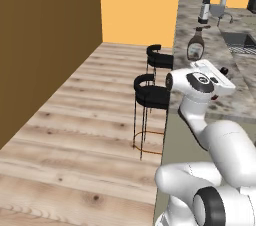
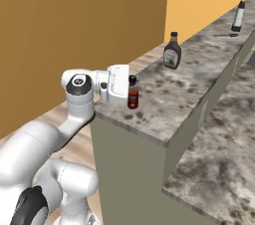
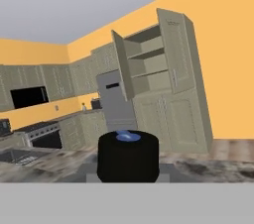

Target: Move the syrup bottle and condiment bottle from the cabinet to the dining counter.

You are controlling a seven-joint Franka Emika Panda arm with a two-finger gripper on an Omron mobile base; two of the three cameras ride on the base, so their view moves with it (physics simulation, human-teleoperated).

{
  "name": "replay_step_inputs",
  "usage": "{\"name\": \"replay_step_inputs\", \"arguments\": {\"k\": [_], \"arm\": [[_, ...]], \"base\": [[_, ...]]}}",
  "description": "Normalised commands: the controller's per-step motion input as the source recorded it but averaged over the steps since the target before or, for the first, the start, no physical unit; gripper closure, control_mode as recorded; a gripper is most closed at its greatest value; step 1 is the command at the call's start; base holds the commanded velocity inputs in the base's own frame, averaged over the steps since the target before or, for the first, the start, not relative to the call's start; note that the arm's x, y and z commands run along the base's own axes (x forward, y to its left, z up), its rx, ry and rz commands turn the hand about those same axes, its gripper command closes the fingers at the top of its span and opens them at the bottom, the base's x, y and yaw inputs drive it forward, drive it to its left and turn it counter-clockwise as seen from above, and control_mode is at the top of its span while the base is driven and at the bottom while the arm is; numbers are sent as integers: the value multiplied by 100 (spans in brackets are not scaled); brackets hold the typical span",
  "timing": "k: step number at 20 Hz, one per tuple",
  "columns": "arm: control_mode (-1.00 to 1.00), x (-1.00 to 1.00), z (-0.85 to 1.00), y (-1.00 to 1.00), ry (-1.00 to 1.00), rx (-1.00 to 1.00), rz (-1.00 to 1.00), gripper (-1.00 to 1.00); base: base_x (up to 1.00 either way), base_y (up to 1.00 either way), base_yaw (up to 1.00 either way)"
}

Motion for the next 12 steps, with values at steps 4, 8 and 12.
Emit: {"name": "replay_step_inputs", "arguments": {"k": [4, 8, 12], "arm": [[-100, 40, -18, 0, 0, 0, 0, 100], [-100, 29, -18, 0, 0, 0, 0, 100], [-100, 32, -23, -1, 0, 0, 0, 100]], "base": [[0, 0, 0], [0, 0, 0], [0, 0, 0]]}}
